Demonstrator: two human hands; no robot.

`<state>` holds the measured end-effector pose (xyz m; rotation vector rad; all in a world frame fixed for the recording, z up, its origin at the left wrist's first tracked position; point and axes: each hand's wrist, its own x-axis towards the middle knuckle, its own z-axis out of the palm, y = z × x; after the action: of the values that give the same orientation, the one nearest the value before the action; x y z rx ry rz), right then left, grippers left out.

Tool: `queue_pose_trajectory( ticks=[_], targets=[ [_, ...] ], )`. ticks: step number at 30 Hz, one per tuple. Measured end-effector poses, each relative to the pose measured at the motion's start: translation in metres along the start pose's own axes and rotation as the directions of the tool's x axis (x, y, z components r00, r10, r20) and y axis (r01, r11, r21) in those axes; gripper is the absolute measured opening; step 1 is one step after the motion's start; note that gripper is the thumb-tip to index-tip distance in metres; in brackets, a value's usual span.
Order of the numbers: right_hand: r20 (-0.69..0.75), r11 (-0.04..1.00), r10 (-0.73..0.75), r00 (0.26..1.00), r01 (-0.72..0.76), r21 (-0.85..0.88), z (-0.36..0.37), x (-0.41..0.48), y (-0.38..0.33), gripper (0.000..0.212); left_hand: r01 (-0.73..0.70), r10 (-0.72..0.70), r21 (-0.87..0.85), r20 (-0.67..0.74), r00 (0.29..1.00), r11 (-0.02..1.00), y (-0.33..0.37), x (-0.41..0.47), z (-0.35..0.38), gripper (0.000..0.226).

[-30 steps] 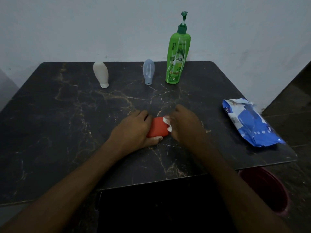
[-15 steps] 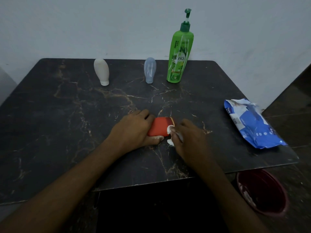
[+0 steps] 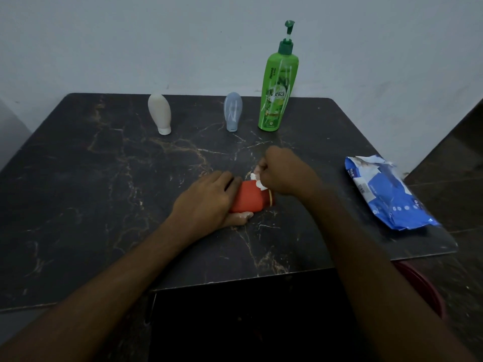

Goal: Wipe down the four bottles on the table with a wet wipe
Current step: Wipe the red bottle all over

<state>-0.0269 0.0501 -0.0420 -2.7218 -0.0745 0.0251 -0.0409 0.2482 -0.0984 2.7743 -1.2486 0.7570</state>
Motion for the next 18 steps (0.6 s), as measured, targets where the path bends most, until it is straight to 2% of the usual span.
queue_pose_trajectory(
  ticks=[4, 7, 9, 11, 15, 18],
  targets=[
    [0.005, 0.998, 0.021, 1.000, -0.021, 0.067, -0.001, 0.000, 0.008, 0.016, 0.002, -0.002, -0.002, 0.002, 1.000, 1.000, -0.002, 0.001, 0.003, 0.081],
    [-0.098, 0.998, 0.009, 0.995, -0.002, 0.068, 0.011, -0.026, 0.016, 0.015, 0.010, -0.010, -0.007, 0.018, 1.000, 1.000, -0.004, 0.002, 0.005, 0.083],
    [-0.226, 0.999, -0.047, 0.973, 0.052, 0.016, 0.025, -0.048, 0.021, 0.015, 0.009, -0.009, -0.007, 0.025, 1.000, 1.000, -0.006, 0.004, 0.006, 0.086],
    [-0.345, 0.996, -0.050, 0.937, 0.071, 0.048, 0.039, -0.068, 0.023, 0.014, 0.006, -0.006, -0.012, 0.024, 1.000, 1.000, -0.007, 0.004, 0.008, 0.087],
    [-0.432, 0.992, -0.056, 0.900, 0.101, 0.081, 0.061, -0.098, 0.022, 0.013, 0.030, -0.029, -0.029, 0.033, 0.999, 0.999, -0.007, 0.006, 0.009, 0.086],
    [-0.429, 0.990, -0.018, 0.903, 0.076, 0.118, 0.066, -0.106, 0.025, 0.007, 0.036, -0.035, -0.037, 0.034, 0.999, 0.999, -0.007, 0.005, 0.008, 0.083]
  ],
)
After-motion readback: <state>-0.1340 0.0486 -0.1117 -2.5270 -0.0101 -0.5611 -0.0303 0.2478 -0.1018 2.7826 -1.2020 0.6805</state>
